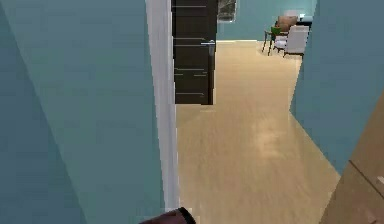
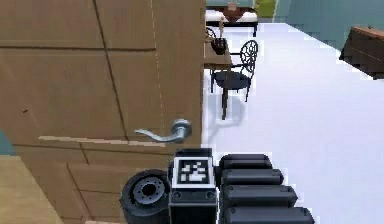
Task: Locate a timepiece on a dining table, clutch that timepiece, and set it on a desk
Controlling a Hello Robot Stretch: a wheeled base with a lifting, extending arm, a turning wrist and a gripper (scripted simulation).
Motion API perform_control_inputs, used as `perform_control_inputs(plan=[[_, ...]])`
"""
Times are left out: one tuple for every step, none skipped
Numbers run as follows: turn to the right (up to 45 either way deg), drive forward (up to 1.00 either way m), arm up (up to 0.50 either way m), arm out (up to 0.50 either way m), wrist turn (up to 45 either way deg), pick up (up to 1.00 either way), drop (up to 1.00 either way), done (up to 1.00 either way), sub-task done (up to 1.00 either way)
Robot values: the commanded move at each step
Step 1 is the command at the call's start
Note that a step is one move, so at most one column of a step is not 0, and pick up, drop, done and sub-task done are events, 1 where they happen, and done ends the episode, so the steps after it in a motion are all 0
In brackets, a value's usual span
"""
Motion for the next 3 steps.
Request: perform_control_inputs(plan=[[15.0,0.0,0.0,0.0,0.0,0.0,0.0,0.0,0.0],[0.0,0.75,0.0,0.0,0.0,0.0,0.0,0.0,0.0],[0.0,1.0,0.0,0.0,0.0,0.0,0.0,0.0,0.0]])
